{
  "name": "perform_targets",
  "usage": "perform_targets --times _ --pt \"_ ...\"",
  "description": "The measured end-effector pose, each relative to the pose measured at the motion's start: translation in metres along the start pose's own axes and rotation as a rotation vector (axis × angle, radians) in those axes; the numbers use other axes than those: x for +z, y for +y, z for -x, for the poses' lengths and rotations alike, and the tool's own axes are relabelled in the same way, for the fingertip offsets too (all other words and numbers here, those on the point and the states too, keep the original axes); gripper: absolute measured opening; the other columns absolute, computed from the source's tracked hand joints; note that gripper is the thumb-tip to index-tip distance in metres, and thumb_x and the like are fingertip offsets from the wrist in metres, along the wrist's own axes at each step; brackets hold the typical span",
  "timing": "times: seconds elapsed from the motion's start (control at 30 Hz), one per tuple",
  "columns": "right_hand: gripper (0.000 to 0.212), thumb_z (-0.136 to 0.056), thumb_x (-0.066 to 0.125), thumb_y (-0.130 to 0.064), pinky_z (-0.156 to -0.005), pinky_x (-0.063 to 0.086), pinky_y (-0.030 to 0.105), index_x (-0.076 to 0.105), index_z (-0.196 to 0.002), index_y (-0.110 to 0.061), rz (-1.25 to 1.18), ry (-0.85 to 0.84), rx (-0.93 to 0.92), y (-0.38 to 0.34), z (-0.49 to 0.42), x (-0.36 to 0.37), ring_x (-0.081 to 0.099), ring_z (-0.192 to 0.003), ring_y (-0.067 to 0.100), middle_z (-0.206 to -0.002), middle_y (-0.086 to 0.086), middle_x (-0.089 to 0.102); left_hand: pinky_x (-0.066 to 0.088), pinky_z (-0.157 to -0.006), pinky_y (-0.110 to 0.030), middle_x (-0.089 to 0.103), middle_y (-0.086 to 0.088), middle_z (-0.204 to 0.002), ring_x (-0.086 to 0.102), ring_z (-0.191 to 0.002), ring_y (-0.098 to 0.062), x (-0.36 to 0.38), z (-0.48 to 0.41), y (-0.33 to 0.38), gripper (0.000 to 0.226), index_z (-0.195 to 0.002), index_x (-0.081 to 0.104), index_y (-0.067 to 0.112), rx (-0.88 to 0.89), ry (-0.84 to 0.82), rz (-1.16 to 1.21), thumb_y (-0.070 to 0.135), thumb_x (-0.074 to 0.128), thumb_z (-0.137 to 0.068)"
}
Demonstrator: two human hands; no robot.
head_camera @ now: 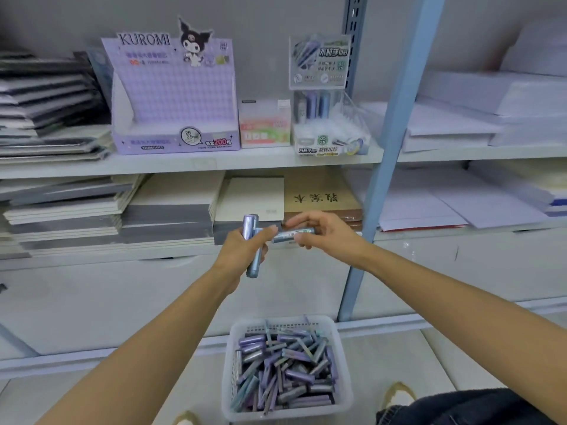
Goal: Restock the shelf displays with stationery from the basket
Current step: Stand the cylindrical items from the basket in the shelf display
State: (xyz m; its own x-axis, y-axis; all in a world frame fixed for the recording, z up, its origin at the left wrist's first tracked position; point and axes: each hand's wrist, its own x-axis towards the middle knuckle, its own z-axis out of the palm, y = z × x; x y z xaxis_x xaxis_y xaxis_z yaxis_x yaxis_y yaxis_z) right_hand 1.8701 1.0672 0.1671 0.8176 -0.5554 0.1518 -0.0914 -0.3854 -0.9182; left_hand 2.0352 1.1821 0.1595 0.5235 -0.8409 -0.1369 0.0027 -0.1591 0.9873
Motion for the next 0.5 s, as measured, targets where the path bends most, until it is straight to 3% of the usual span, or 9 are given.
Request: perform_targets --times 0.13,0.3,0.4,0.5 --pt "0.021 -0.086 0.07 -0.009 -0.079 0.055 0.026 0.066 -0.104 -0.018 -0.117 0.114 -0.11 -0.034 -0.002 -0.012 0.067 -0.09 0.014 -0.103 0.006 0.071 0.043 -0.052 -0.025 0.054 -0.003 -0.062 0.048 -0.051 -0.013 0.002 0.009 0.034 0.028 -0.095 0.058 0.01 0.066 -0.049 0.03 0.034 0.069 -0.087" --pt "0.031 -0.092 0.057 0.002 -0.08 0.056 0.026 0.056 -0.122 -0.005 -0.363 0.145 -0.252 -0.08 -0.007 -0.026 0.068 -0.087 0.02 -0.119 0.014 0.066 0.043 -0.048 -0.025 0.046 0.0 -0.051 0.053 -0.047 -0.018 0.003 0.017 0.075 0.024 -0.091 0.064 0.008 0.171 -0.108 0.18 0.031 0.065 -0.089" --pt "0.029 -0.095 0.05 0.003 -0.08 0.057 0.026 0.057 -0.122 -0.005 -0.354 0.167 -0.31 -0.102 -0.009 -0.036 0.067 -0.085 0.018 -0.116 0.014 0.067 0.045 -0.045 -0.024 0.045 0.001 -0.05 0.059 -0.049 -0.019 0.005 0.019 0.098 0.023 -0.094 0.065 0.009 0.22 -0.178 0.209 0.032 0.064 -0.091" --pt "0.025 -0.094 0.054 -0.001 -0.08 0.056 0.028 0.061 -0.117 -0.005 -0.216 0.254 -0.344 -0.121 -0.015 -0.053 0.067 -0.089 0.02 -0.11 0.014 0.068 0.042 -0.042 -0.023 0.048 0.001 -0.052 0.051 -0.043 -0.015 0.01 0.017 0.117 0.028 -0.091 0.066 0.01 0.229 -0.198 0.204 0.036 0.07 -0.085"
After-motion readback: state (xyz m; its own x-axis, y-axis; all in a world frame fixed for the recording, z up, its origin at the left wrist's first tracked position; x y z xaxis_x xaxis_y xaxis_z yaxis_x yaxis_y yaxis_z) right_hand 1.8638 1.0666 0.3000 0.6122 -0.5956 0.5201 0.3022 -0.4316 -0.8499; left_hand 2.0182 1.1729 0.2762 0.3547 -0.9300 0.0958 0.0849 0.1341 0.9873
